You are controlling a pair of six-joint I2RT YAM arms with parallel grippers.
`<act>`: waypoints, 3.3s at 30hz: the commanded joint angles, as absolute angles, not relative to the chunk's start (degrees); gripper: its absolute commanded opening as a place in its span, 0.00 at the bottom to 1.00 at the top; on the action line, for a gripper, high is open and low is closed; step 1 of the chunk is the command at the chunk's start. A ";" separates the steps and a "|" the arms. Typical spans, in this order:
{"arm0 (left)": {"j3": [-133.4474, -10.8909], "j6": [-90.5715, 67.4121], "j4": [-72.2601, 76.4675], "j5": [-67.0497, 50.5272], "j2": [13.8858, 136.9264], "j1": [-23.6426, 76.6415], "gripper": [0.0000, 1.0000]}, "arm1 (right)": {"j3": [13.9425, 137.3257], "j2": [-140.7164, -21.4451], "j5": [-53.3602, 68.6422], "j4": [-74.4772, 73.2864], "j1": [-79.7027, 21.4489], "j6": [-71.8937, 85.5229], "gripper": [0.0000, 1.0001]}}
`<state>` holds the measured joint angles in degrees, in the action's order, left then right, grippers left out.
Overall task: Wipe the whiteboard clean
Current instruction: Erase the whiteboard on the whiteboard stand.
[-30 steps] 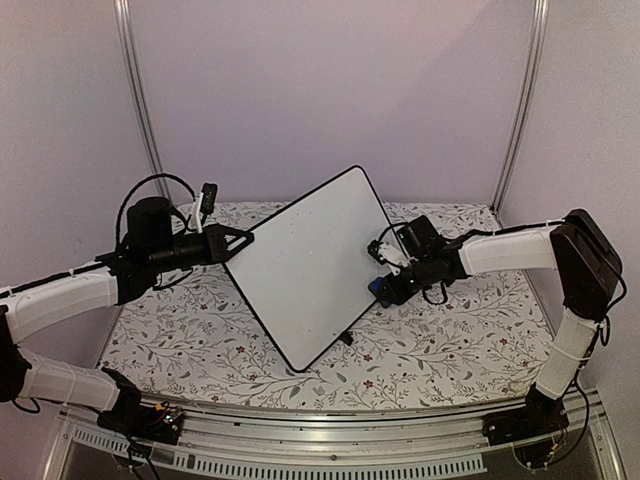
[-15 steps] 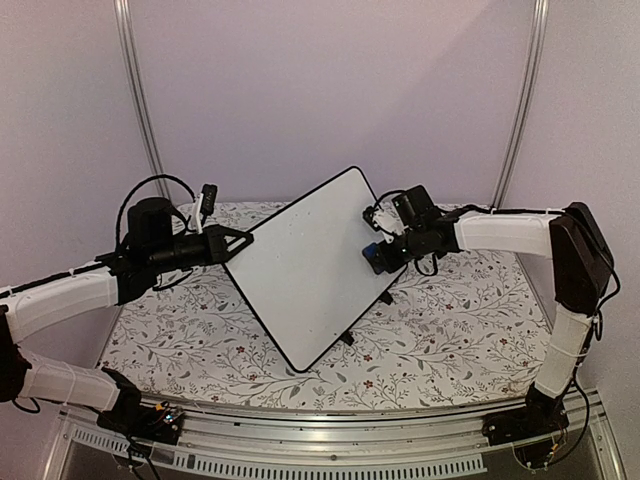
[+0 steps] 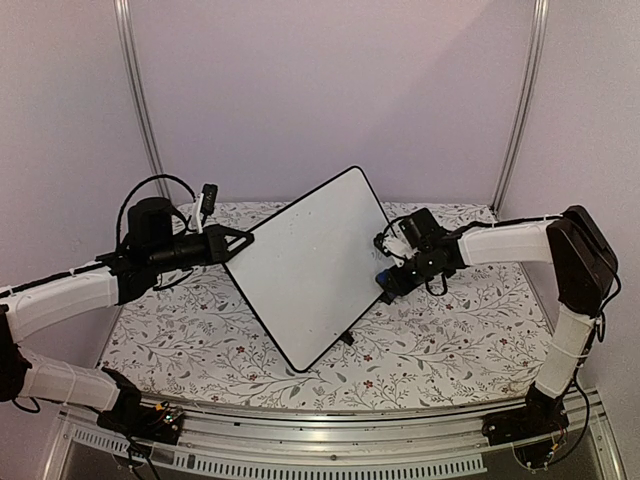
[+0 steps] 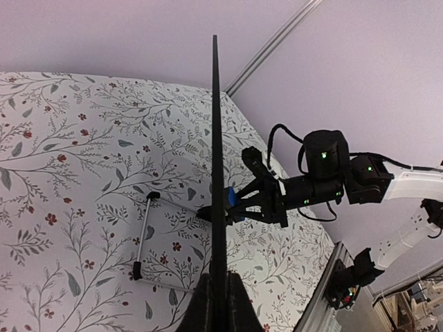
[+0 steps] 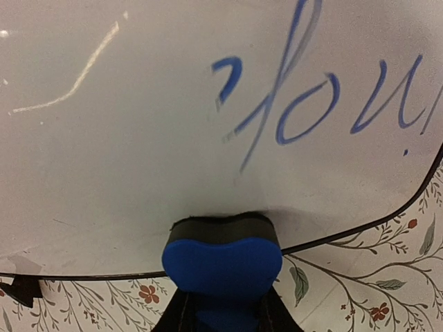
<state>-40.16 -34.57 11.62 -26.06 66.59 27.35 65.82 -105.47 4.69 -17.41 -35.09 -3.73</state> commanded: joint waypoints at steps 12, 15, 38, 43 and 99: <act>-41.57 -32.21 13.87 -32.63 66.83 29.02 0.00 | 83.11 -112.48 0.96 -24.86 -35.57 -6.99 0.00; -41.66 -32.22 13.86 -32.68 66.73 29.03 0.00 | 84.44 -113.10 1.47 -25.88 -35.51 -7.29 0.00; -41.58 -32.50 13.97 -33.04 66.80 29.04 0.00 | 77.68 -111.15 1.69 -29.01 -35.52 -7.19 0.00; -41.66 -32.41 13.84 -32.95 66.65 29.09 0.00 | 84.16 -111.94 0.30 -29.12 -35.58 -8.06 0.00; -41.86 -32.19 13.88 -33.73 67.18 29.05 0.00 | 81.07 -113.42 4.37 -25.59 -32.90 -8.69 0.00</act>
<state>-40.23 -35.81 10.98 -24.88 66.98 27.29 87.46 -113.16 1.67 -27.35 -33.15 -9.17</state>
